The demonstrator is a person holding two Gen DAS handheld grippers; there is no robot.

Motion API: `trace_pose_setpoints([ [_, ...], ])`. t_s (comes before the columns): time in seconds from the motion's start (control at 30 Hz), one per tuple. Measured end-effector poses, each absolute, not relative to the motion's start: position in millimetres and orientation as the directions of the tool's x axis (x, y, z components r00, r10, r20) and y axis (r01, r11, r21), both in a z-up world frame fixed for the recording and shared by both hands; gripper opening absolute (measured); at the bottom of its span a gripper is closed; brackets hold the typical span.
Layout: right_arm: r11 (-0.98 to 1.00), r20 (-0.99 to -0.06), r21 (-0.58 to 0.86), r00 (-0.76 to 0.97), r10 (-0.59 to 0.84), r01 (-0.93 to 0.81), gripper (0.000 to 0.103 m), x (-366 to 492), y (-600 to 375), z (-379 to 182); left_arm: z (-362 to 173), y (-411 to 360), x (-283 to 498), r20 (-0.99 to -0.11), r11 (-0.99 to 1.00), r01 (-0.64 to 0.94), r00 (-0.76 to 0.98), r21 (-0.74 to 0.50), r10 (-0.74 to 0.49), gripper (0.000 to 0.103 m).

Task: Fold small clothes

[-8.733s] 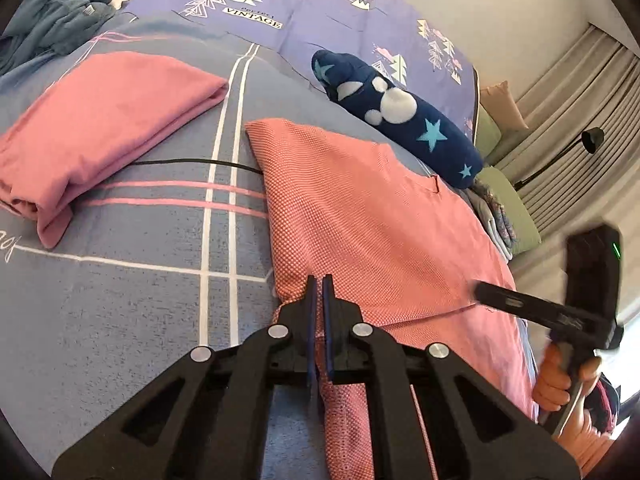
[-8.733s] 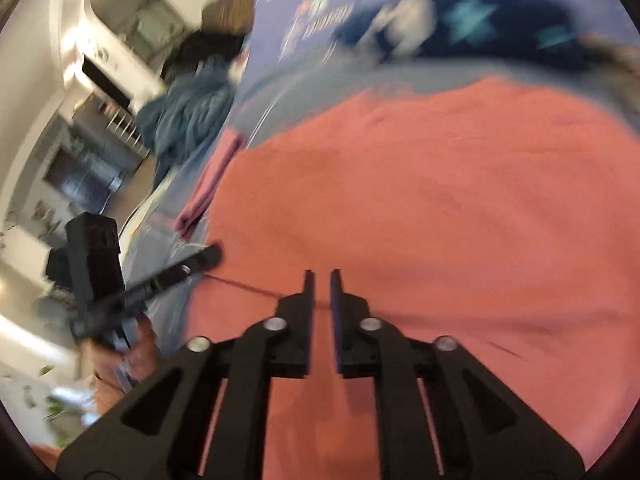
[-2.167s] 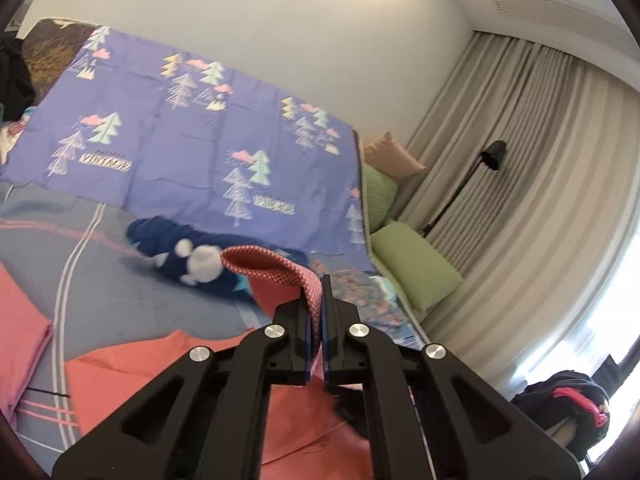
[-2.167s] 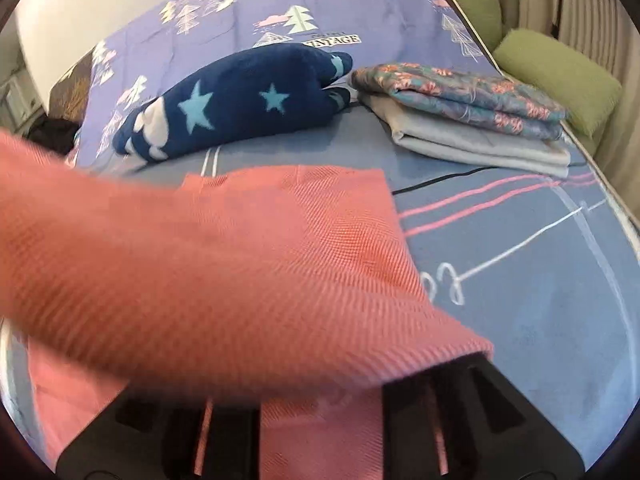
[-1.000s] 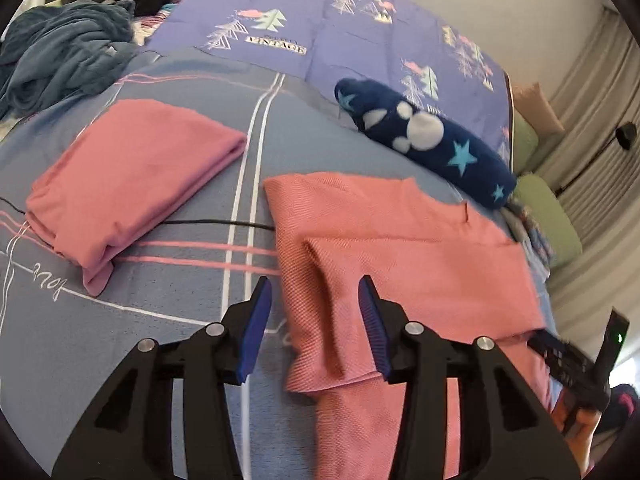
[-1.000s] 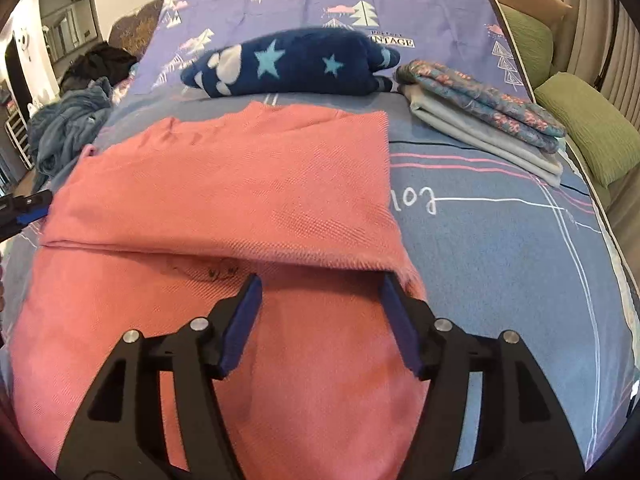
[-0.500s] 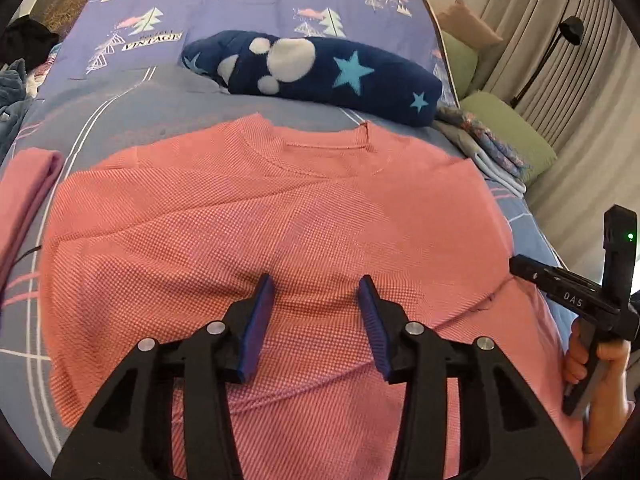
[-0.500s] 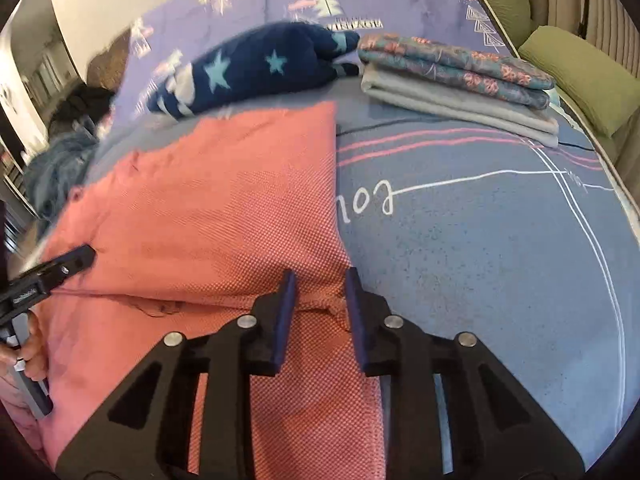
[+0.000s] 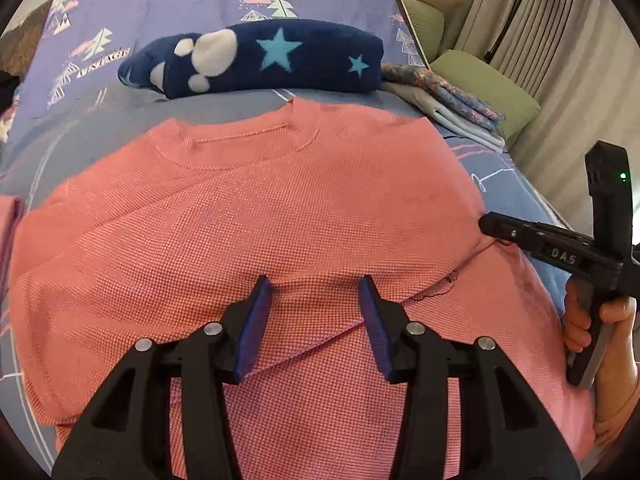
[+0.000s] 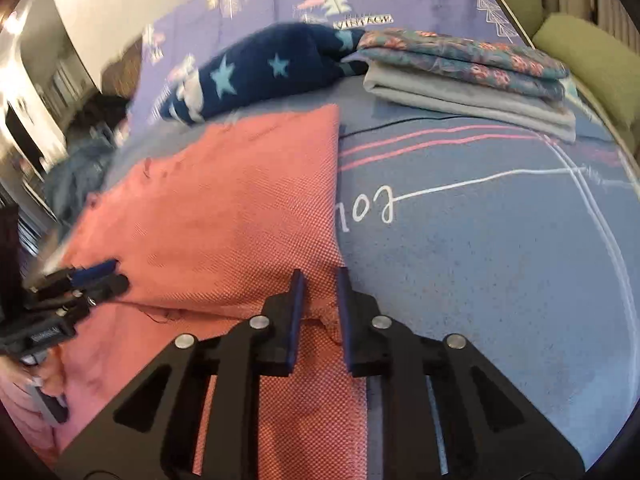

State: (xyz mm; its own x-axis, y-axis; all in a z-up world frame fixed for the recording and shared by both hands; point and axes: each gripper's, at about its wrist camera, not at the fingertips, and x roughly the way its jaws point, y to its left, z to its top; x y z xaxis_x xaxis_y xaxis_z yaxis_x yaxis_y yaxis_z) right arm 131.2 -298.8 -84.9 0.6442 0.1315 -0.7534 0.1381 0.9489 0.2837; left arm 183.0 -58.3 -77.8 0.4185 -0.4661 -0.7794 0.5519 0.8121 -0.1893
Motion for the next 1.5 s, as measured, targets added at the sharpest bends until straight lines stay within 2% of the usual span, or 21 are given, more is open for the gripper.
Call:
trace_pose_setpoints([
  [0.1, 0.931, -0.740, 0.340, 0.650, 0.175, 0.137, 0.016, 129.5, -306.4, -87.1, -60.3, -65.1, 185.9, -0.749, 0.788, 0.559, 0.400, -0.258, -0.529, 0.046],
  [0.23, 0.901, -0.717, 0.411, 0.660, 0.226, 0.139, 0.016, 125.4, -315.8, -89.8, -37.4, -111.1, 201.1, -0.698, 0.752, 0.604, 0.419, -0.265, -0.581, 0.046],
  [0.4, 0.884, -0.701, 0.447, 0.669, 0.248, 0.140, 0.016, 122.5, -320.1, -91.1, -51.2, -199.0, 245.2, -0.707, 0.654, 0.618, 0.215, -0.436, -0.674, 0.041],
  [0.5, 0.875, -0.696, 0.463, 0.669, 0.261, 0.139, 0.016, 122.3, -321.8, -92.2, -82.2, -244.9, 271.0, -0.796, 0.711, 0.596, 0.189, -0.373, -0.575, 0.033],
  [0.53, 0.872, -0.694, 0.469, 0.669, 0.266, 0.140, 0.016, 122.7, -322.7, -92.9, -88.1, -252.1, 274.8, -0.799, 0.720, 0.600, 0.210, -0.350, -0.564, 0.028],
  [0.67, 0.862, -0.691, 0.487, 0.666, 0.282, 0.140, 0.016, 123.3, -324.9, -93.7, -85.0, -257.4, 275.4, -0.759, 0.707, 0.613, 0.254, -0.353, -0.599, 0.028],
  [0.73, 0.868, -0.691, 0.478, 0.667, 0.277, 0.135, 0.020, 122.8, -323.6, -93.0, -76.6, -243.5, 268.2, -0.733, 0.712, 0.608, 0.294, -0.352, -0.613, 0.028],
  [0.8, 0.875, -0.679, 0.473, 0.675, 0.288, 0.102, 0.033, 121.9, -319.0, -90.7, -59.5, -217.3, 258.0, -0.682, 0.731, 0.589, 0.379, -0.344, -0.626, 0.029],
  [0.83, 0.879, -0.671, 0.469, 0.681, 0.291, 0.087, 0.033, 120.7, -316.7, -89.2, -48.2, -203.0, 253.5, -0.655, 0.736, 0.581, 0.412, -0.346, -0.633, 0.029],
  [0.9, 0.885, -0.663, 0.458, 0.694, 0.280, 0.080, 0.033, 117.5, -314.3, -86.2, -27.6, -163.0, 234.0, -0.597, 0.747, 0.573, 0.483, -0.337, -0.640, 0.038],
  [0.93, 0.885, -0.656, 0.459, 0.702, 0.278, 0.079, 0.032, 115.9, -314.1, -84.7, -20.0, -143.4, 223.6, -0.581, 0.768, 0.562, 0.528, -0.308, -0.619, 0.046],
  [1.0, 0.879, -0.640, 0.468, 0.721, 0.266, 0.091, 0.029, 111.0, -316.6, -81.4, -8.1, -95.9, 198.2, -0.567, 0.826, 0.517, 0.620, -0.224, -0.542, 0.048],
  [1.07, 0.878, -0.630, 0.463, 0.741, 0.233, 0.118, 0.029, 104.4, -320.1, -77.2, -5.7, -51.5, 180.6, -0.583, 0.868, 0.460, 0.659, -0.188, -0.475, 0.048],
  [1.2, 0.906, -0.647, 0.410, 0.735, 0.204, 0.110, 0.028, 87.7, -315.9, -63.5, -20.5, 60.8, 143.4, -0.627, 0.927, 0.296, 0.683, -0.231, -0.374, 0.048],
  [1.27, 0.951, -0.680, 0.294, 0.721, 0.134, 0.100, 0.028, 72.7, -303.7, -57.6, -37.0, 101.0, 120.2, -0.664, 0.950, 0.224, 0.680, -0.216, -0.311, 0.048],
  [1.33, 0.970, -0.695, 0.225, 0.713, 0.094, 0.091, 0.028, 50.7, -296.3, -54.5, -46.5, 129.4, 99.5, -0.686, 0.951, 0.197, 0.658, -0.240, -0.310, 0.048],
  [1.4, 0.968, -0.705, 0.239, 0.700, 0.118, 0.078, 0.036, 16.1, -295.9, -56.6, -54.9, 156.6, 72.1, -0.690, 0.935, 0.193, 0.633, -0.299, -0.351, 0.048],
  [1.5, 0.968, -0.737, 0.229, 0.667, 0.106, 0.100, 0.037, -18.5, -299.3, -63.9, -69.3, 163.0, 40.2, -0.703, 0.916, 0.211, 0.589, -0.342, -0.399, 0.055],
])
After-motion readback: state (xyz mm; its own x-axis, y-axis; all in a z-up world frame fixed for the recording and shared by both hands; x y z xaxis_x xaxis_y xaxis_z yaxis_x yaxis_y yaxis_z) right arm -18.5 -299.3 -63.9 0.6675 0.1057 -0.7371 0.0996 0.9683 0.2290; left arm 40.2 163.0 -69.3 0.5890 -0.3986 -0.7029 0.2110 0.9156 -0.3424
